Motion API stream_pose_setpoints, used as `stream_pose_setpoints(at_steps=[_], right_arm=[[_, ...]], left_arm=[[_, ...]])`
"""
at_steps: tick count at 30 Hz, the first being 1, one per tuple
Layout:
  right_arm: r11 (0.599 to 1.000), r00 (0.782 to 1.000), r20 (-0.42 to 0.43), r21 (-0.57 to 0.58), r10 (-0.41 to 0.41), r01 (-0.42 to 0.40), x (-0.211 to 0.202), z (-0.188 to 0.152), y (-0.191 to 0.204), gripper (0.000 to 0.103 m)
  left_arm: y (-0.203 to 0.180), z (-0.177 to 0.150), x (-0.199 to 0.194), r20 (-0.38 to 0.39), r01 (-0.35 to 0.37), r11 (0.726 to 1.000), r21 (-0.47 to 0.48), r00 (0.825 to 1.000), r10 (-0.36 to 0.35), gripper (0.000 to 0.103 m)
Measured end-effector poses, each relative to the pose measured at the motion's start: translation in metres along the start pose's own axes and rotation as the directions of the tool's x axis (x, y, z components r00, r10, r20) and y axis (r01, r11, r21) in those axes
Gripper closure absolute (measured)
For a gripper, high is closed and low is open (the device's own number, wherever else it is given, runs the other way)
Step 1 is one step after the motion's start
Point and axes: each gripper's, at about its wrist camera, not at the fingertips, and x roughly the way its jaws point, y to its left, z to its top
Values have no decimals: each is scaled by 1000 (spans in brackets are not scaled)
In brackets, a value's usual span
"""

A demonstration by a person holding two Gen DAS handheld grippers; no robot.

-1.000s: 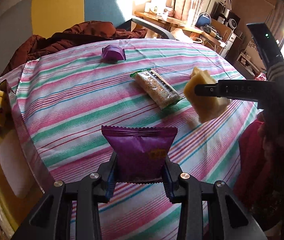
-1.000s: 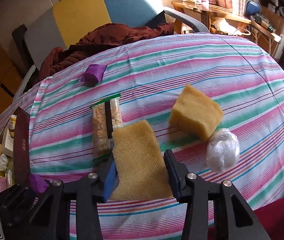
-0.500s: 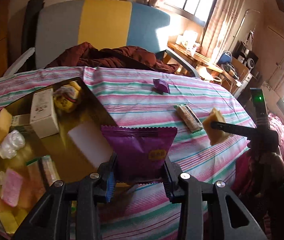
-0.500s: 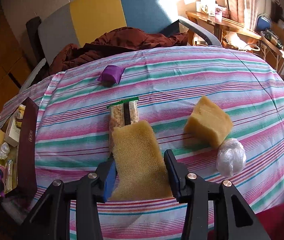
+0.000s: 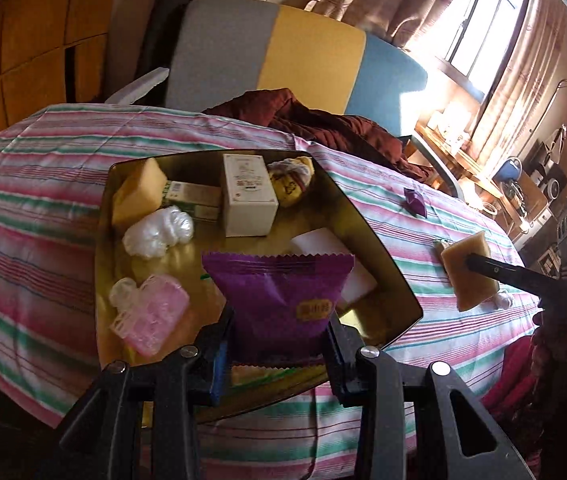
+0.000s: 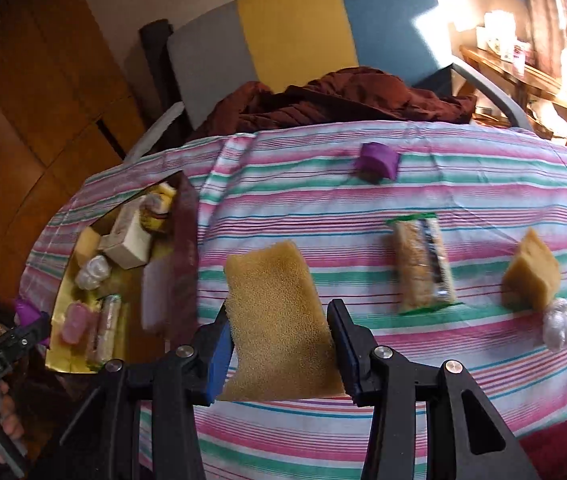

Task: Organize objects
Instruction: 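Carry the purple bag and flat sponge into the tray and open both grippers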

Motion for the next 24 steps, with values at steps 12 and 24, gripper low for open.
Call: stream_pose_setpoints(at_steps=[12,24], right_arm=[[976,991,-63,-174,122,-131,33,12,107,56],[987,998,-23,-151,52,-55,71,53,127,22]], left_arm=[[42,-17,7,-79,-36,997,-72,996,30,61],[38,-11,7,-54,-43,996,-76,998,39,39]])
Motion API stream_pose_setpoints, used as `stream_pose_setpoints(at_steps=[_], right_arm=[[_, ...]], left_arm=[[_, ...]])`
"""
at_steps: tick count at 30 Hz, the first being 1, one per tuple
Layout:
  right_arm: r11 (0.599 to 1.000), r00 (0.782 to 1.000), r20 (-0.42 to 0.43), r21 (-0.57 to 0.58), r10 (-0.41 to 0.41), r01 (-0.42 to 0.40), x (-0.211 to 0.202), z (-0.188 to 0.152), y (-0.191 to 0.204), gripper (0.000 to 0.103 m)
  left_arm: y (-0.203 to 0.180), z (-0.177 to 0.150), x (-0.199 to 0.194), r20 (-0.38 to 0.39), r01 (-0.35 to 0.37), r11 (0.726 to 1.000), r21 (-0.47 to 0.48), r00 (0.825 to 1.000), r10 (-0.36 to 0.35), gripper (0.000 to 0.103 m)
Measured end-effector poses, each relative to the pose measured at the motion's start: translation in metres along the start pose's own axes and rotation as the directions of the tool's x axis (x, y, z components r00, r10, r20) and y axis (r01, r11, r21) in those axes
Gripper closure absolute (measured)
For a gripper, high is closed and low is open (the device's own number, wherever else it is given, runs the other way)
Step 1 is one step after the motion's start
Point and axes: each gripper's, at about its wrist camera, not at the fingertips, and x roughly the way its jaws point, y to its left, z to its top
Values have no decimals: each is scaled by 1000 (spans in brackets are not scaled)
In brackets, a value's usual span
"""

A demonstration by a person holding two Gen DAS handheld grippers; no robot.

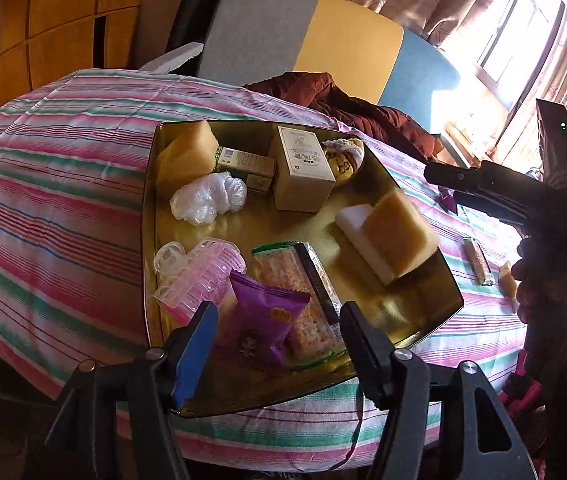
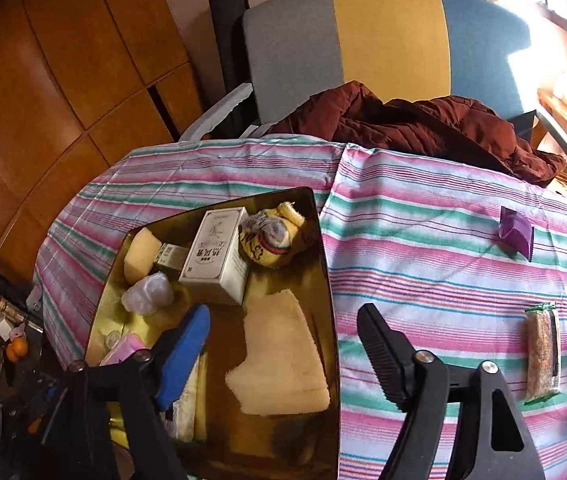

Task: Organize objects
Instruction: 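Carry the purple bag and flat sponge into the tray and open both grippers, then withdraw both grippers toward the remaining cracker packet, sponge and plastic bag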

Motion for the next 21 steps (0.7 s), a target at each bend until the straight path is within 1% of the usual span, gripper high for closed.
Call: stream_pose_setpoints(at_steps=[2,4,7,12,16,21], right_arm=[[1000,1000,-3,5,-13,13,2,1,0,19],[1000,1000,-6,1,-17,17,1,-4,1,11],[999,999,-3,-20,-34,34,-4,-16,3,9],[999,999,6,-4,-37,37,-16,-34,-2,4],[998,998,22,-11,-59,60,-26,-44,-3,0],[994,995,41,-67,-86,89,-32,-56,8,0]], left_arm=[[1,0,-2,8,-5,1000,-6,1000,5,39],[3,2,-1,7,-10,1000,-17,1000,10,39],[3,3,-3,11,-5,1000,-26,1000,6,39],[0,4,-4,20,-20,1000,-16,1000,21,39],[-4,4,-7,41,-63,998,-6,997,63,39],[-8,4,-13,79,-121,993,15,990,119,39]])
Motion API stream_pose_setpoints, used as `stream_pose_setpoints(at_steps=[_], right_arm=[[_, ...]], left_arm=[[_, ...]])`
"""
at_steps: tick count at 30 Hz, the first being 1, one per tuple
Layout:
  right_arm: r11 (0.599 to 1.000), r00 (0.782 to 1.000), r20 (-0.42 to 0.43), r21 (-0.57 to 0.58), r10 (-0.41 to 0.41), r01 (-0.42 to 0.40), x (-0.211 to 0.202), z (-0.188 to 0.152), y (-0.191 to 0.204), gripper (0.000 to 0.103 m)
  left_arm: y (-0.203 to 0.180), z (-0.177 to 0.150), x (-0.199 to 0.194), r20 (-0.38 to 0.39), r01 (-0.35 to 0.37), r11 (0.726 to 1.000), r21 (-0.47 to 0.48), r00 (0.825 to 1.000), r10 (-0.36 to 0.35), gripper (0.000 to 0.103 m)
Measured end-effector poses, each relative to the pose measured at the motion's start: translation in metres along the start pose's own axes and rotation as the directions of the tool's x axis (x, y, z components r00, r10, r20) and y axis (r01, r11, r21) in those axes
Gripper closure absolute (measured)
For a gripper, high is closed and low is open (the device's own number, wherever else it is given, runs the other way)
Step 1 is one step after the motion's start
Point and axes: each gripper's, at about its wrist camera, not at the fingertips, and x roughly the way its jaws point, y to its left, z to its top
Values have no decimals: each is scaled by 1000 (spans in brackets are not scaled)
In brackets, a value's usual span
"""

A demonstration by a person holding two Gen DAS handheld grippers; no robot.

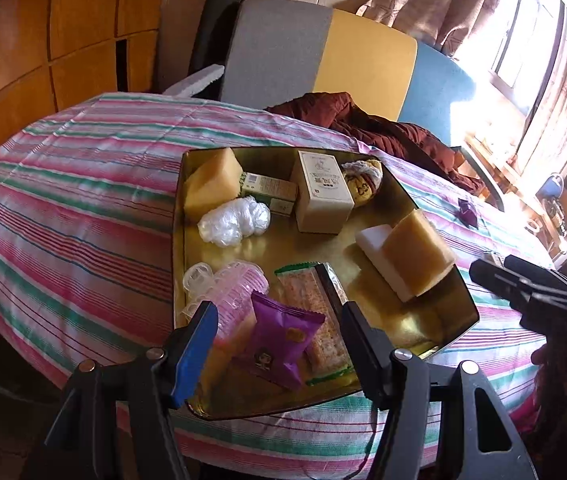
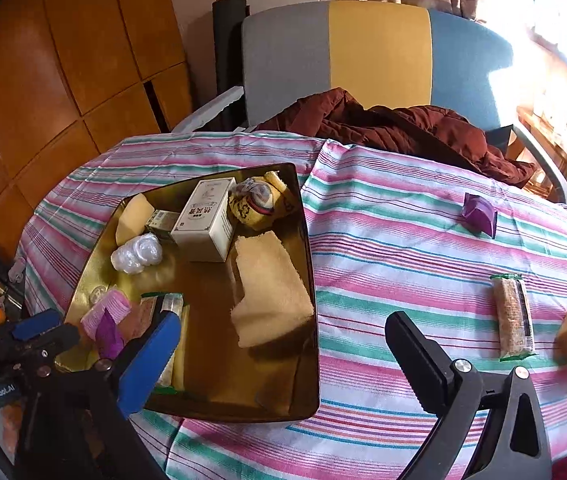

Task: Organize objects
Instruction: 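Withdraw both grippers toward the remaining cracker packet, sponge and plastic bag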

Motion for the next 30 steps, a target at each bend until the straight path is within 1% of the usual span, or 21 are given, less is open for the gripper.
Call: stream_pose_setpoints(at_steps=[5,9,18,25,30], right_arm=[[999,1000,-13,-42,-17,16,3,-10,11,0],[999,1000,-17,-47,-17,16,3,-15,13,0],[999,999,12,-35,-33,34,-5,-17,10,0],[998,998,33,-39,-48,49,-11,-16,7,0],[998,997,41,-35,-58,59,-13,-16,1,0]], left_arm=[[-5,-1,-5,18,-24,999,26,1000,24,39],[-7,-2,-6,21,-32,999,35,999,31,39],[-18,-4,-9,39,-53,996,79,998,50,39],[-31,-4,-12,59,-93,985,143,995,85,39],[-37,-3,-13,70,-106,979,173,993,95,39]])
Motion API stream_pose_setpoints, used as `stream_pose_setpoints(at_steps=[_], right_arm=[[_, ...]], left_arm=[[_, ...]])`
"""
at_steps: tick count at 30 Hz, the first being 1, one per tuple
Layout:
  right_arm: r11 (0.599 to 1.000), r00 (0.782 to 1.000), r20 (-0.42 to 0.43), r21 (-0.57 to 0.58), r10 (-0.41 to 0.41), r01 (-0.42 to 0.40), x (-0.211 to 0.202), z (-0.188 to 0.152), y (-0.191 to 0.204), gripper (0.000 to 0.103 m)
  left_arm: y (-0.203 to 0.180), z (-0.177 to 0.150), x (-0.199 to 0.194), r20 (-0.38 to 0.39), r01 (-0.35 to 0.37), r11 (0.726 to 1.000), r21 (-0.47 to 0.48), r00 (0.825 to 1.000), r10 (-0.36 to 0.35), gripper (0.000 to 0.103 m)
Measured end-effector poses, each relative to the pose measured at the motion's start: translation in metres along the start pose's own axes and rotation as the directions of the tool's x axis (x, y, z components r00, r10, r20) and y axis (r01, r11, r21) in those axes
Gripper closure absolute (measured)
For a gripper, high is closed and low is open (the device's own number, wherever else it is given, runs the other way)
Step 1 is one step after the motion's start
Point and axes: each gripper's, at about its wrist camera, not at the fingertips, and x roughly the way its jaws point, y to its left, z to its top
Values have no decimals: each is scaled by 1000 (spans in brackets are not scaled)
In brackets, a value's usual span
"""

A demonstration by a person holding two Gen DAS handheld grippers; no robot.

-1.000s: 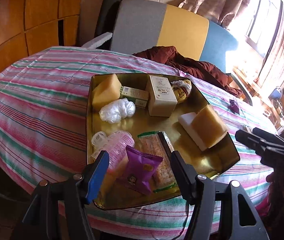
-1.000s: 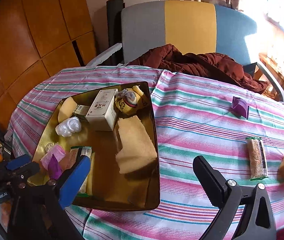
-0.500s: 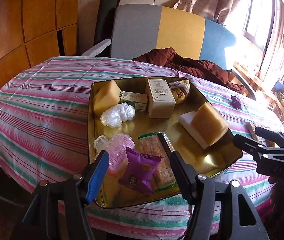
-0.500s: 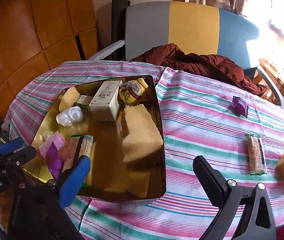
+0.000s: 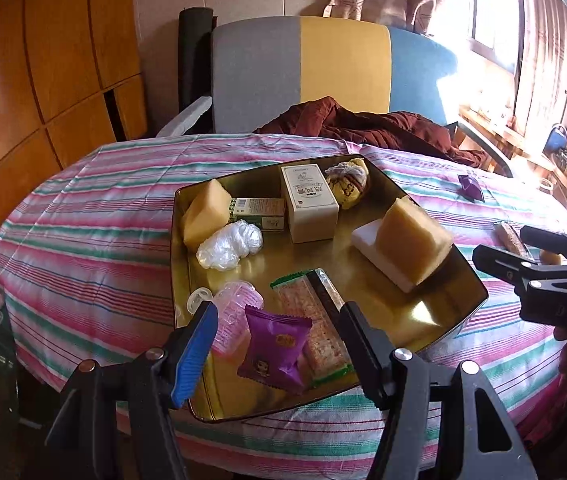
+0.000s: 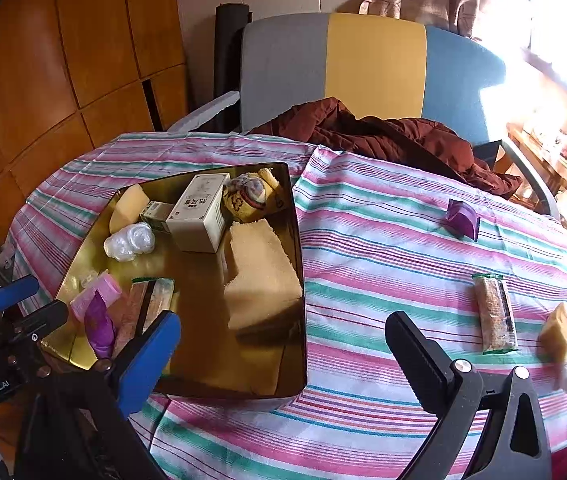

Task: Organize objects
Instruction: 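Withdraw both grippers toward the remaining cracker packet, sponge and plastic bag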

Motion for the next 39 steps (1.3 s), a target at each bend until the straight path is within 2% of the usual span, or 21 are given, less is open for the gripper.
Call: stream_pose_setpoints(at_steps=[9,15,21,26,29,32,34,36,39], right_arm=[[995,997,8,66,-72,72,-7,1,-46,0],[976,984,-14,129,-176,176,-15,0,-99,0],[939,953,-27,164,-301,301,-28,1,-159,0],[889,914,-35,224,-403,400,-41,-3,-215,0],[839,881,-32,291,-471,459,-51,-10,-250,0],[755,851,-50,435,-524,491,-61,-27,-288,0],[684,852,-64,567,-519,459,-71,-42,-314,0],[603,866,-65,693,-495,397,-81,-58,-338,0],[512,887,-79,791,-456,334,-85,-77,-359,0]], left_arm=[[-12,4,-3,6,9,999,37,1000,-9,39],[-27,7,-5,8,45,996,72,999,-46,39],[-44,13,-6,16,80,991,103,996,-82,39],[-65,20,-5,13,123,982,145,992,-126,39],[-80,24,-4,9,147,973,176,989,-151,39],[-99,27,-4,3,175,961,212,984,-180,39],[-113,30,-2,-6,195,952,235,980,-200,39],[-128,32,0,-16,218,941,257,975,-221,39],[-153,33,4,-39,254,922,294,967,-254,39]])
